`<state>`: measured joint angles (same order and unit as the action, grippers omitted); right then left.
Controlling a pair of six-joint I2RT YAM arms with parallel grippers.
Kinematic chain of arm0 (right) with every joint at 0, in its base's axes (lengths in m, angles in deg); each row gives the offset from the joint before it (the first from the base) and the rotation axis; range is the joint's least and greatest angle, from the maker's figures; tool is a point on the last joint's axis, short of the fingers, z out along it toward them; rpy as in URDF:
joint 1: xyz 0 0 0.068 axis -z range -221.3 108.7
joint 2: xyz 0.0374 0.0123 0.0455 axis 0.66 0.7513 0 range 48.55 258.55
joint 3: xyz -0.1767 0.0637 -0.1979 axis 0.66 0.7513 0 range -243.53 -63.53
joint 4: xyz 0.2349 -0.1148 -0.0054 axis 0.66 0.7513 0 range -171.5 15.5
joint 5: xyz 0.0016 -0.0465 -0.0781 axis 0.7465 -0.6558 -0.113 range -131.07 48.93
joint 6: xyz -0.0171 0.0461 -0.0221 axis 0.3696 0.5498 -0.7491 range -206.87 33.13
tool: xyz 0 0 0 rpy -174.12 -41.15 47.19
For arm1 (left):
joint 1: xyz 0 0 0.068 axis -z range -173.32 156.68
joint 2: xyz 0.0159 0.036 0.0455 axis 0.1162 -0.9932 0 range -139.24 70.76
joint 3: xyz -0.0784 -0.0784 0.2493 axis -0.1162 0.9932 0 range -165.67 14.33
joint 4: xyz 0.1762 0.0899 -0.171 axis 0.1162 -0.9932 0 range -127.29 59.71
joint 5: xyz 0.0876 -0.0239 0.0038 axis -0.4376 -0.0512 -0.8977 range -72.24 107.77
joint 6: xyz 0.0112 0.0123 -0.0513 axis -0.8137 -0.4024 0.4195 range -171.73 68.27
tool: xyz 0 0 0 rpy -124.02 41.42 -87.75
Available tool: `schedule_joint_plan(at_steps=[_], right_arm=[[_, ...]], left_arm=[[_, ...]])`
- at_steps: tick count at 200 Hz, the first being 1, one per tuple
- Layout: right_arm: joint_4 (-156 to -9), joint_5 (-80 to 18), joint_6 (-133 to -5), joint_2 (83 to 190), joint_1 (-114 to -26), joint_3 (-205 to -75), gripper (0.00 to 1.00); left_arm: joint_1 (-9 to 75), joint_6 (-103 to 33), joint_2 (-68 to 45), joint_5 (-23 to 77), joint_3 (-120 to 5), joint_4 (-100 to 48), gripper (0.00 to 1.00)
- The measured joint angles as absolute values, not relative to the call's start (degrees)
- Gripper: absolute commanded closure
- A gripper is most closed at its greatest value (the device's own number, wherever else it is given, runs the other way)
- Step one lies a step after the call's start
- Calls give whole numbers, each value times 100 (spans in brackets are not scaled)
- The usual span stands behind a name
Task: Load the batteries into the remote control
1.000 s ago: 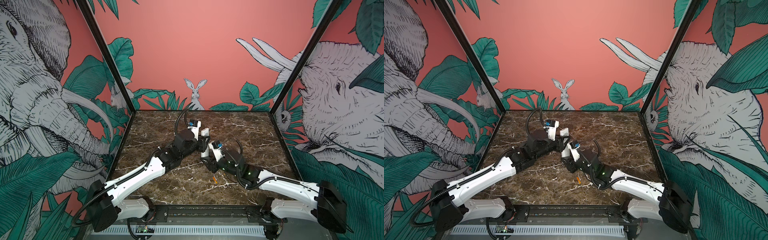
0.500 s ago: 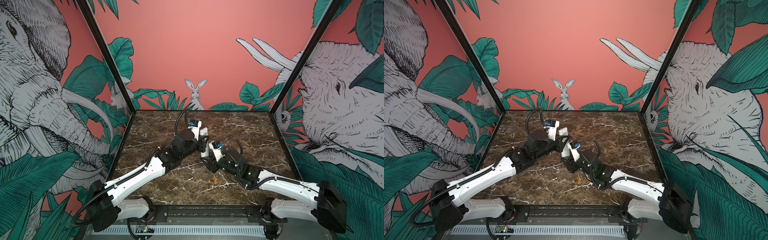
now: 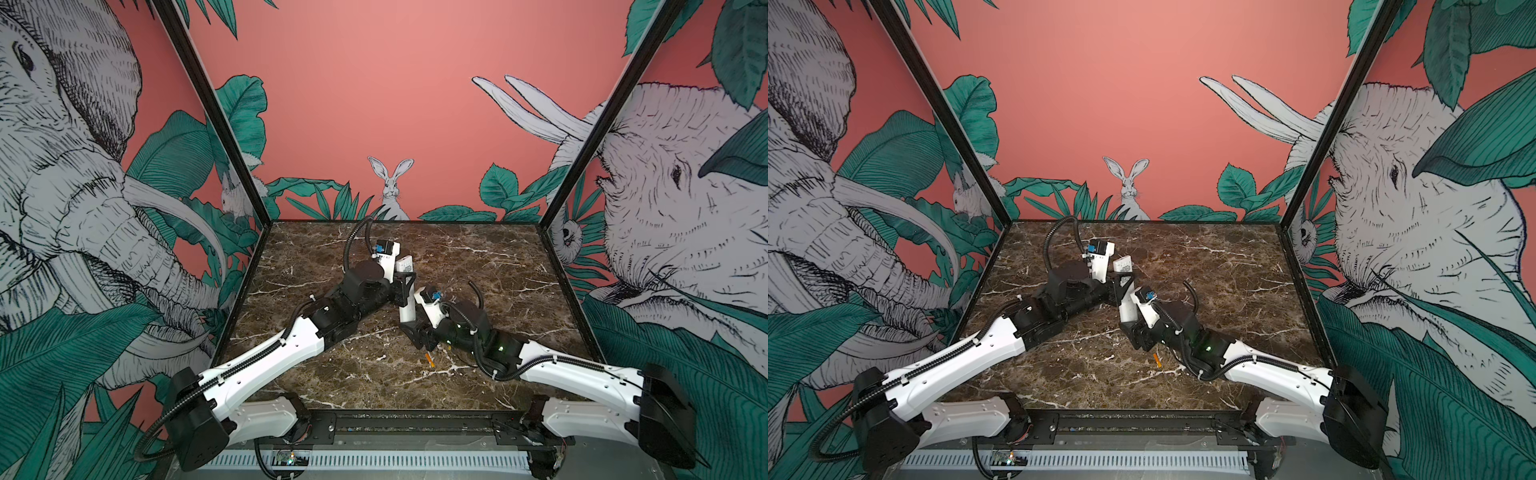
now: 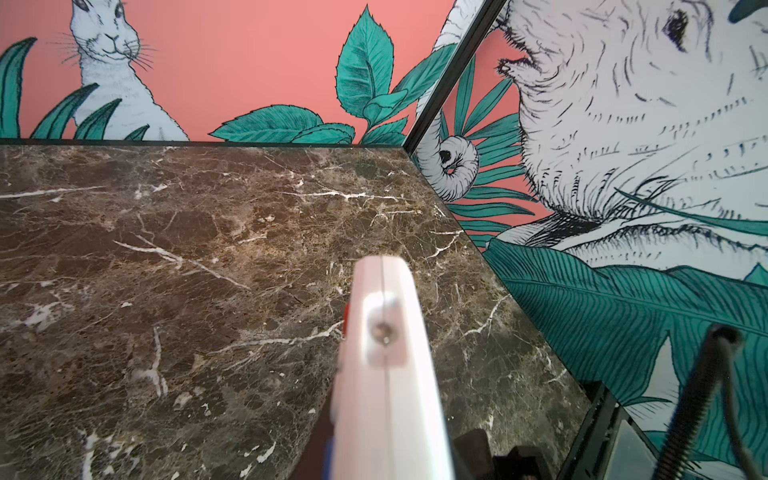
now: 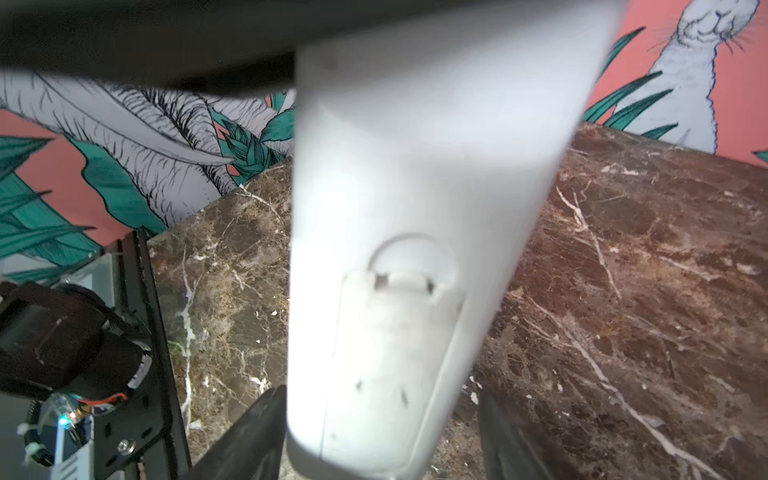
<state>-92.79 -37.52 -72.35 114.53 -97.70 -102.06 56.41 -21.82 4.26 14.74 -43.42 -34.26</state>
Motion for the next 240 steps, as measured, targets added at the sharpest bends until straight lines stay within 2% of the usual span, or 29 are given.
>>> schedule_joint_plan(at_steps=[92,122,175,240], right_arm=[[-8549,-3398,-8918,9813,-10030,-9664,13],[-8265,-3396,-9680,9348,-10297,-9642,17],[-7614,-3269,-10668,9658,-10518,-9983,19],[-7413,-3123,-11156,10076,-10647,-10322,20]], left_arm=[[5641,-2101,1149,1548,-3774,-3681,100],[5641,-1978,1176,1773,-3534,-3714,100],[5641,-1854,1246,2243,-3365,-3823,100],[5641,-1720,1289,2558,-3101,-3874,100]])
